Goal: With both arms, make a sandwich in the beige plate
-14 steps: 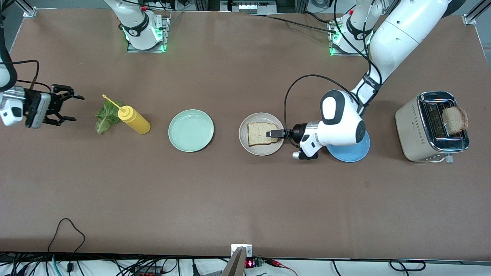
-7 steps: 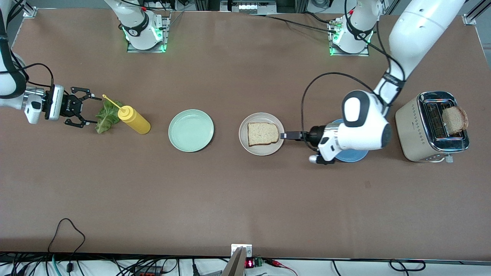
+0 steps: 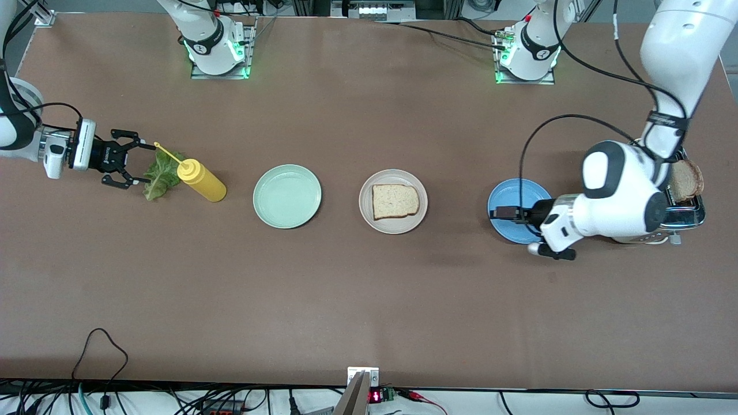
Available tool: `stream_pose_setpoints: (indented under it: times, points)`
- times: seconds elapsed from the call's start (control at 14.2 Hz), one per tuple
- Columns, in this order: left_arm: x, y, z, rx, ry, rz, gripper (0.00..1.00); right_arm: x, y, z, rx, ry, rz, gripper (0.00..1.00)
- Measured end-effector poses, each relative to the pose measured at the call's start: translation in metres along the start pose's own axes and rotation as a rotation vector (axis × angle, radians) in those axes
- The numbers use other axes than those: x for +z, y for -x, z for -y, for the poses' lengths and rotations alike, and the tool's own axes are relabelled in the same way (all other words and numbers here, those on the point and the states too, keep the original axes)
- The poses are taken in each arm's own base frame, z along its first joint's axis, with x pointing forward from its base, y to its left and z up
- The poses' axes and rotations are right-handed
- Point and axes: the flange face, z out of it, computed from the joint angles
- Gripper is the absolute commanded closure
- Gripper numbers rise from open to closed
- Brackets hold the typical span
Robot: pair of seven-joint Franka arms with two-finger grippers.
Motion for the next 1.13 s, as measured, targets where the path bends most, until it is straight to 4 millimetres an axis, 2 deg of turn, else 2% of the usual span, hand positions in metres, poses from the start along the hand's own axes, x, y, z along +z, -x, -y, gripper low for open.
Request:
stream_pose_setpoints:
  times: [0.42, 0.63, 0.84, 0.99, 1.06, 1.13]
  points:
    - [-0.094, -0.002, -0.009, 0.097, -0.237, 0.046, 0.00, 0.034, 0.025, 0.000, -0.005, 0.001, -0.090, 0.00]
    - [-0.130, 0.002, -0.021, 0.108, -0.330, 0.000, 0.00, 0.052, 0.017, -0.011, -0.016, 0.016, -0.110, 0.00]
    - [-0.172, 0.014, -0.023, 0.061, -0.445, -0.063, 0.00, 0.066, 0.007, -0.023, -0.035, 0.036, -0.092, 0.00]
    - [-0.202, 0.026, -0.035, 0.038, -0.514, -0.115, 0.00, 0.075, 0.006, -0.026, -0.030, 0.044, -0.101, 0.00]
    - [-0.227, 0.037, -0.054, 0.033, -0.519, -0.165, 0.00, 0.081, 0.009, -0.027, -0.021, 0.042, -0.109, 0.00]
    - [-0.239, 0.045, -0.064, 0.032, -0.507, -0.191, 0.00, 0.084, 0.011, -0.026, -0.018, 0.041, -0.113, 0.00]
